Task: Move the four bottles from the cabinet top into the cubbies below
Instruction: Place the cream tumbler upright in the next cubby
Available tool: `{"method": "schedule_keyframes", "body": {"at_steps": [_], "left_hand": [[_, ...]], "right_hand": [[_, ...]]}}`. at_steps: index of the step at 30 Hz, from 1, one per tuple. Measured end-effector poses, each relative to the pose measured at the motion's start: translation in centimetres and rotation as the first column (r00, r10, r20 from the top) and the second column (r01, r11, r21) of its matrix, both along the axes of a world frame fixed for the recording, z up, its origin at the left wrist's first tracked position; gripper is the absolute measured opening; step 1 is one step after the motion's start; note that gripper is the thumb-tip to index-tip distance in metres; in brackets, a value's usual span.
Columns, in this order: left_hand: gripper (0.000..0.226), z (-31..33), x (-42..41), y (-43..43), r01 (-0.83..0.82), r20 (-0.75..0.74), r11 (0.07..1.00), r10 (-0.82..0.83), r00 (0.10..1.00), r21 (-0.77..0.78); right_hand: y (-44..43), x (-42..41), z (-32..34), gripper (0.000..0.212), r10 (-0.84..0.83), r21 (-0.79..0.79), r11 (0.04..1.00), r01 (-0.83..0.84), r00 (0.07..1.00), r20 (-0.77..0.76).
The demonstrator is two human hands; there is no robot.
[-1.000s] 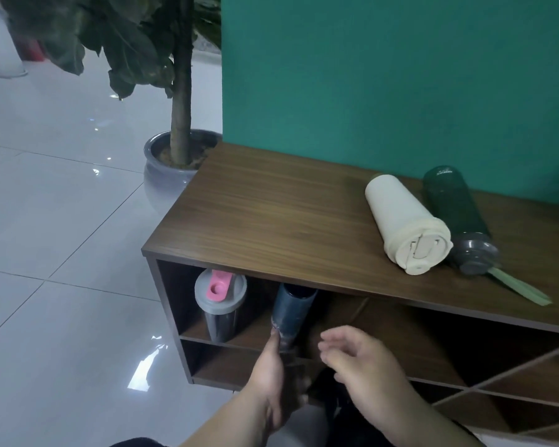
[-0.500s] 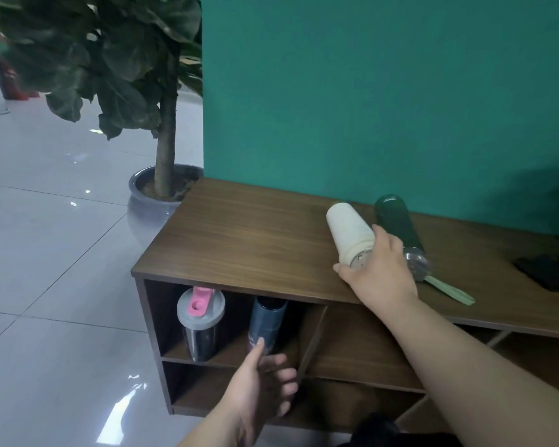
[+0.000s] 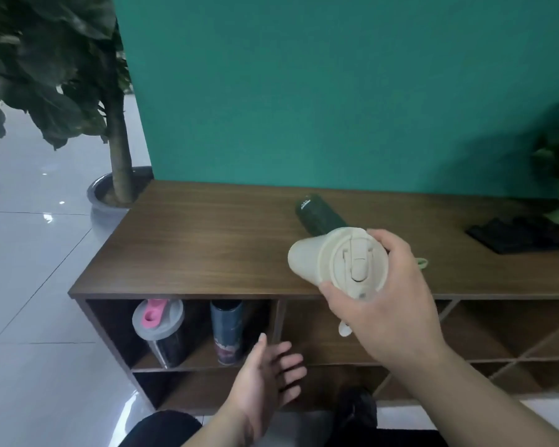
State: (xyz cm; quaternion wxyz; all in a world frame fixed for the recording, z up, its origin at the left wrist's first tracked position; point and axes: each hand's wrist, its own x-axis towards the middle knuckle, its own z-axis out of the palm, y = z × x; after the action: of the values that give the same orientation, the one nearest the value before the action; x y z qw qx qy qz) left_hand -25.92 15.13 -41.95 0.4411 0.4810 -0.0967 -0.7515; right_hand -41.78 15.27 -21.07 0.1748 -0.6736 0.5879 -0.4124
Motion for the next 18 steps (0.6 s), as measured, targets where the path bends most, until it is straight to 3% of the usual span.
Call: {"method": "schedule_keyframes", "body": {"at_steps": [9, 18], "left_hand": [[0.064, -0.7, -4.7, -0.3, -0.085, -0.097, 0.996, 0.087, 0.991, 0.024], [0.076, -4.0, -5.5, -0.4, -0.010, -0.189, 1.000, 0.011, 0.982, 0.006]], "right_hand": [[3.9, -4.4, -0.6, 0.073, 0.014, 0.069, 0.997, -0.023, 0.991, 0.137], [4.9, -4.9, -4.9, 0.082, 0.006, 0.154, 0.988, -0.018, 0.997, 0.078]]}}
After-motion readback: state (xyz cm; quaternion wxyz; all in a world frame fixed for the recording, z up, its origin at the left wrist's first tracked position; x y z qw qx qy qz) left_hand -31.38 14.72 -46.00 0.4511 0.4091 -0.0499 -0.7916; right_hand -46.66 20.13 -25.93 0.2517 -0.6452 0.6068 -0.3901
